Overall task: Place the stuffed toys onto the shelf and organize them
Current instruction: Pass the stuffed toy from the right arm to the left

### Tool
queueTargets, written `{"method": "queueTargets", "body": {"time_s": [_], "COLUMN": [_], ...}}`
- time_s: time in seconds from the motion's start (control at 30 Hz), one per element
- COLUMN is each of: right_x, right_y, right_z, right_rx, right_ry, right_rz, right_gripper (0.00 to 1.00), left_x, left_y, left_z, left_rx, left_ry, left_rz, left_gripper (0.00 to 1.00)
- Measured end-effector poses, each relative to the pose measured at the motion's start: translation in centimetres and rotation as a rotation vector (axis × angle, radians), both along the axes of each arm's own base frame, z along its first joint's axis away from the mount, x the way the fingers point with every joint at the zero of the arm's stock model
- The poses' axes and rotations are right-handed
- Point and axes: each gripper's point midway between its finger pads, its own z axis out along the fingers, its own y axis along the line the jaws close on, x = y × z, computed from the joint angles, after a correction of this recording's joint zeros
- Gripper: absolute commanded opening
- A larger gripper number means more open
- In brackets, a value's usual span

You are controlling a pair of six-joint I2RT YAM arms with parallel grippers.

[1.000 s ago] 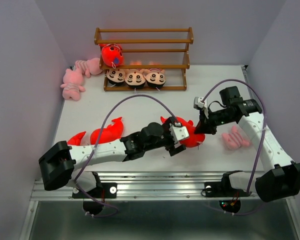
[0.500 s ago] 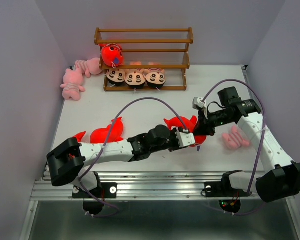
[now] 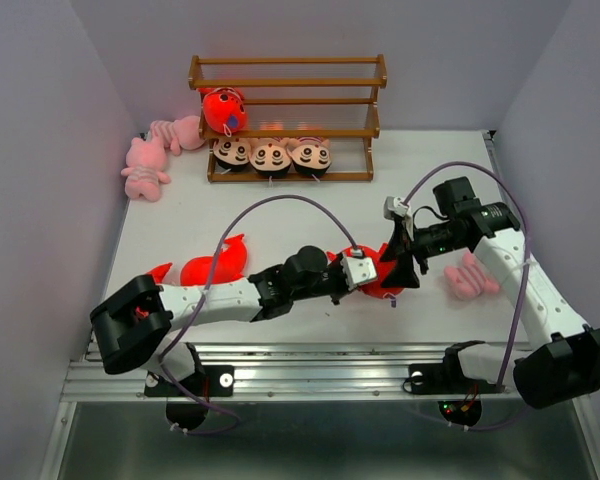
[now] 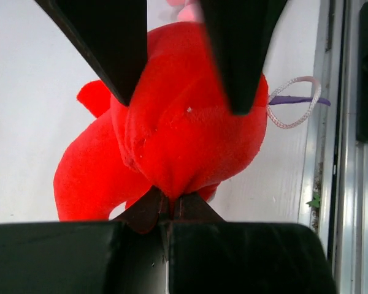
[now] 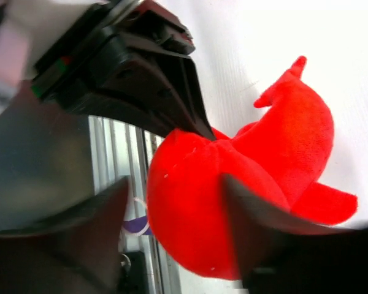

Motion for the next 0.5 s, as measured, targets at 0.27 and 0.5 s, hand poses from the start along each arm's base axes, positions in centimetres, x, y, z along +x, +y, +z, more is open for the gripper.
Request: {"method": "queueTargets", "body": {"time_s": [0.27, 0.5], "right_x": [0.9, 0.2], "right_y": [0.4, 0.6], "right_z": [7.1, 10.3], "right_rx": [0.06, 0.145], "right_ry": [-0.221, -0.461], "right_rz": [-0.053, -0.008], "right_gripper": [1.0, 1.0], "left_x": [-0.3, -0.6], "left_y": [5.3, 10.3], "left_z": [0.4, 7.5], "left_rx": [-0.253, -0.615], "left_ry": [0.232, 0.286], "left_rz": [0.039, 0.051], "left_gripper": [0.0, 0.0]}}
